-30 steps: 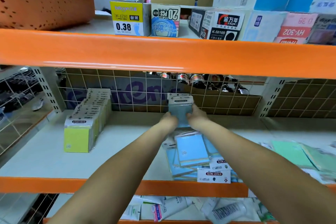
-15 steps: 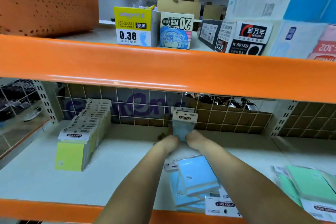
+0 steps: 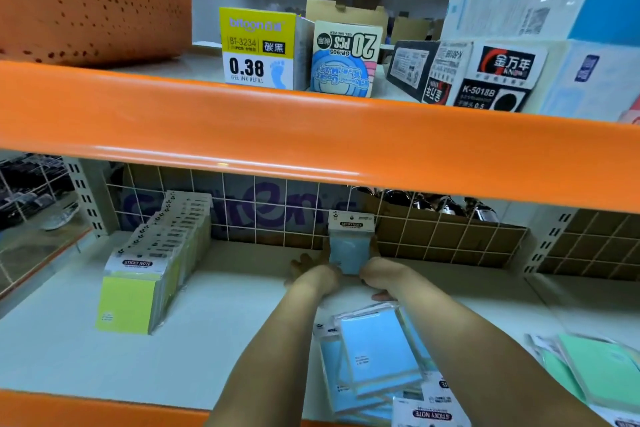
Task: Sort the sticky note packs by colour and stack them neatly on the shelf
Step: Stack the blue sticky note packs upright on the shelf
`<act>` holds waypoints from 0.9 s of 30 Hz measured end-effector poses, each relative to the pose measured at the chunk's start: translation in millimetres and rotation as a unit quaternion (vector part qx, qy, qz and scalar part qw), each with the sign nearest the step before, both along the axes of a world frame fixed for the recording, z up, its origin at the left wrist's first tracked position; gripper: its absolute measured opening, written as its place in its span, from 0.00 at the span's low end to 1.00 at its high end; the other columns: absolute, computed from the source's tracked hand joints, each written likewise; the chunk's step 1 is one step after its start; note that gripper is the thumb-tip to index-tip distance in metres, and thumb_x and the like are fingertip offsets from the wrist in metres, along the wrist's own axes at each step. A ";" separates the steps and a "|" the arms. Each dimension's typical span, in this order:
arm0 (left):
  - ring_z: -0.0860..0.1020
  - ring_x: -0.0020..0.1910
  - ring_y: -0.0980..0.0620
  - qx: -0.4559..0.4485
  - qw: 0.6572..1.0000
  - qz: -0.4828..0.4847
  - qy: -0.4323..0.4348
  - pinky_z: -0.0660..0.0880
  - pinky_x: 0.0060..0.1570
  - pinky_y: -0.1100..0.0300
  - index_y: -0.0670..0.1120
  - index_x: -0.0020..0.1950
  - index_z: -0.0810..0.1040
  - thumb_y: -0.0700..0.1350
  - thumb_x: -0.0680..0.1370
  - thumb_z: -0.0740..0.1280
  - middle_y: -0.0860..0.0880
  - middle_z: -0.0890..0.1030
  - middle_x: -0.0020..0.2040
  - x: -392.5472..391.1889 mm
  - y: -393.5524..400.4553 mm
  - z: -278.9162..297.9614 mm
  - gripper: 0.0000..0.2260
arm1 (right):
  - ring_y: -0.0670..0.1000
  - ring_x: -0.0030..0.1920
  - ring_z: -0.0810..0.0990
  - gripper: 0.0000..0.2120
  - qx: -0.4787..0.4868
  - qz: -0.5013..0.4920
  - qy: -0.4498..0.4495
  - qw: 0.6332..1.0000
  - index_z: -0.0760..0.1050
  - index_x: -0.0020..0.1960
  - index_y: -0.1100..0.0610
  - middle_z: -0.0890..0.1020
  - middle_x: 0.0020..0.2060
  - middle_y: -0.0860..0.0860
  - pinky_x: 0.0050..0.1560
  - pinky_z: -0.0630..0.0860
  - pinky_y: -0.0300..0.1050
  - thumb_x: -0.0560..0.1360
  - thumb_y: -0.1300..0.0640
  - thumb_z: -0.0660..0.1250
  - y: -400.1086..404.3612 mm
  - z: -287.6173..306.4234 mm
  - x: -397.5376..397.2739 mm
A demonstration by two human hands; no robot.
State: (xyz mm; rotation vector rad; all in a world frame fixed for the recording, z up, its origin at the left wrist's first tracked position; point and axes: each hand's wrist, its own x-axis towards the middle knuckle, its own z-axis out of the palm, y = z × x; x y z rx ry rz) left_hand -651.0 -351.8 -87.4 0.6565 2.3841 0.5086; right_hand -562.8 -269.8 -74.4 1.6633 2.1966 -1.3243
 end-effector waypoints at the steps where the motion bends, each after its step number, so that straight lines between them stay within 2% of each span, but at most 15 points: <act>1: 0.45 0.77 0.38 -0.012 1.000 -0.010 -0.013 0.48 0.72 0.41 0.53 0.79 0.45 0.58 0.81 0.52 0.41 0.46 0.79 1.3 -0.9 0.3 0.29 | 0.53 0.49 0.74 0.05 -0.002 0.000 -0.002 1.000 0.68 0.56 0.54 0.73 0.53 0.54 0.37 0.75 0.38 0.81 0.55 0.57 0.5 -0.4 0.3; 4: 0.48 0.76 0.37 -0.011 1.000 -0.010 0.002 0.50 0.72 0.41 0.51 0.79 0.48 0.59 0.79 0.58 0.41 0.48 0.78 -5.7 4.1 -2.6 0.33 | 0.51 0.45 0.73 0.07 -0.011 0.003 0.000 1.000 0.68 0.58 0.57 0.72 0.51 0.54 0.42 0.77 0.41 0.82 0.56 0.57 3.6 -2.0 -0.6; 5: 0.47 0.76 0.37 -0.020 1.000 -0.012 0.001 0.50 0.72 0.41 0.53 0.79 0.48 0.60 0.79 0.58 0.42 0.47 0.78 -8.4 5.5 -5.2 0.33 | 0.50 0.42 0.73 0.06 -0.013 0.000 0.001 1.000 0.67 0.57 0.57 0.72 0.49 0.54 0.42 0.77 0.42 0.82 0.56 0.57 3.6 -1.7 -0.9; 7: 0.45 0.76 0.36 -0.026 0.999 -0.014 -0.019 0.48 0.72 0.41 0.58 0.78 0.46 0.62 0.79 0.53 0.42 0.45 0.79 -8.7 7.6 -7.2 0.30 | 0.49 0.39 0.73 0.08 -0.016 -0.011 -0.003 1.000 0.68 0.55 0.58 0.75 0.46 0.54 0.37 0.74 0.39 0.82 0.53 0.58 3.9 -1.7 -2.3; 10: 0.44 0.76 0.36 -0.025 1.000 -0.006 0.008 0.48 0.72 0.42 0.59 0.78 0.44 0.60 0.80 0.52 0.41 0.44 0.78 -5.9 7.9 -4.7 0.29 | 0.48 0.39 0.74 0.08 0.011 0.000 -0.020 1.000 0.67 0.53 0.56 0.76 0.49 0.54 0.34 0.72 0.36 0.81 0.51 0.57 5.5 -3.0 -7.3; 13: 0.42 0.76 0.36 -0.031 0.999 -0.009 0.021 0.49 0.71 0.42 0.63 0.76 0.42 0.57 0.81 0.50 0.43 0.43 0.78 -7.1 11.4 -4.6 0.27 | 0.47 0.36 0.71 0.11 0.031 0.016 -0.027 0.999 0.64 0.42 0.54 0.73 0.46 0.53 0.34 0.70 0.36 0.83 0.53 0.55 4.0 -2.3 -7.3; 15: 0.43 0.76 0.36 -0.031 0.999 -0.014 0.031 0.51 0.71 0.41 0.63 0.77 0.41 0.56 0.81 0.51 0.43 0.44 0.78 -6.2 12.8 -6.0 0.27 | 0.47 0.34 0.69 0.14 0.033 0.015 -0.032 0.999 0.61 0.39 0.52 0.72 0.42 0.52 0.32 0.69 0.35 0.83 0.53 0.54 2.2 -1.3 -6.3; 18: 0.49 0.74 0.37 -0.020 0.999 -0.022 0.045 0.57 0.68 0.42 0.61 0.77 0.41 0.55 0.80 0.53 0.44 0.51 0.76 -5.2 9.5 -6.3 0.29 | 0.46 0.33 0.72 0.09 0.006 -0.030 -0.013 0.999 0.67 0.47 0.55 0.75 0.38 0.51 0.29 0.71 0.35 0.82 0.50 0.57 4.7 -4.7 -5.0; 22: 0.55 0.73 0.39 0.001 0.999 -0.037 0.038 0.57 0.70 0.44 0.53 0.78 0.37 0.55 0.80 0.54 0.42 0.57 0.74 -4.3 -0.1 -6.3 0.32 | 0.47 0.38 0.75 0.08 -0.026 -0.021 0.007 0.999 0.72 0.53 0.57 0.77 0.39 0.51 0.40 0.74 0.38 0.81 0.54 0.58 7.3 -2.7 5.1; 23: 0.56 0.72 0.39 0.022 0.999 -0.033 0.021 0.58 0.70 0.45 0.50 0.78 0.39 0.54 0.81 0.54 0.41 0.58 0.73 -4.8 -4.1 -5.7 0.33 | 0.46 0.39 0.76 0.09 -0.019 -0.013 0.013 1.000 0.72 0.56 0.57 0.78 0.40 0.51 0.39 0.74 0.37 0.81 0.55 0.57 6.0 1.3 9.0; 25: 0.58 0.74 0.39 0.093 0.995 -0.008 -0.039 0.59 0.71 0.48 0.43 0.78 0.47 0.51 0.81 0.58 0.41 0.58 0.75 -4.7 -15.5 -3.7 0.31 | 0.45 0.40 0.78 0.10 -0.009 0.009 0.031 0.999 0.68 0.61 0.54 0.80 0.44 0.51 0.38 0.74 0.37 0.81 0.54 0.58 2.0 12.5 18.9; 27: 0.61 0.73 0.40 0.164 0.982 0.018 -0.093 0.63 0.69 0.50 0.43 0.78 0.51 0.48 0.80 0.61 0.40 0.59 0.76 -2.0 -31.0 -0.5 0.31 | 0.47 0.41 0.77 0.11 0.009 0.050 0.049 0.998 0.67 0.60 0.55 0.79 0.46 0.53 0.38 0.71 0.40 0.80 0.53 0.61 -3.6 24.8 30.3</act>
